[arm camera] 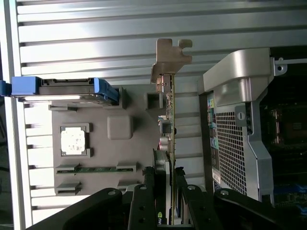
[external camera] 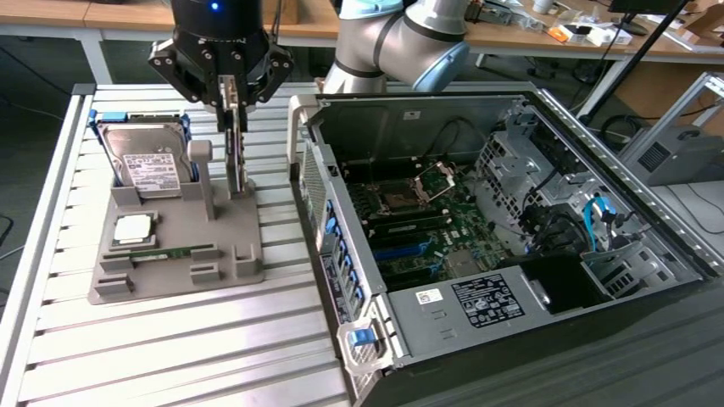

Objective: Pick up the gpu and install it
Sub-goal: 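Pick up the gpu and move the gpu toward the slot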

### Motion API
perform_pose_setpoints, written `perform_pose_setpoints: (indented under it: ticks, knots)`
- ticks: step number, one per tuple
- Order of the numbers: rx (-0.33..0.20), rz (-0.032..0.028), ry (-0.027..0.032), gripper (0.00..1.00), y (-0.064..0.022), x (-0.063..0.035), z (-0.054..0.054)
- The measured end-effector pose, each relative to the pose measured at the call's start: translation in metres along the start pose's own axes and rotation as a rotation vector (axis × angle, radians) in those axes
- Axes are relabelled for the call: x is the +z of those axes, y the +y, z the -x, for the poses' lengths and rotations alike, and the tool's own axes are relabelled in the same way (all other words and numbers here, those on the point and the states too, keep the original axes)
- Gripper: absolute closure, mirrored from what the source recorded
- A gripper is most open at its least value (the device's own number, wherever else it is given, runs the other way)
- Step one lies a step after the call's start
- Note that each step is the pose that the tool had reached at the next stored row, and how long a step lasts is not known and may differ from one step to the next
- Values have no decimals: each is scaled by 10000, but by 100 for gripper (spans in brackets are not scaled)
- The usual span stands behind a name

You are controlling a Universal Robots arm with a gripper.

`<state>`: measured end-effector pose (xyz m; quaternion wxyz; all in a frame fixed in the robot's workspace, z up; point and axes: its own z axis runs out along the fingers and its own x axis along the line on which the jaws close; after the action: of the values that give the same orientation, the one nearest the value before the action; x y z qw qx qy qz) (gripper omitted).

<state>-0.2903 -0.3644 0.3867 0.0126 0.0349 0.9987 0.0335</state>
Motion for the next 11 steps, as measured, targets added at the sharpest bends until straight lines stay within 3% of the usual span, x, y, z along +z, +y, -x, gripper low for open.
perform_pose_setpoints:
  ticks: [4,5,6,8,11]
  knots:
    - [0,-1,-1,73,0,-4,1]
    - [-2,-24,0,73,0,-6,1]
    - [-1,-116,-6,73,1,-7,1]
    - [32,-184,-16,73,0,-5,0]
    - [340,-227,-35,73,0,-6,0]
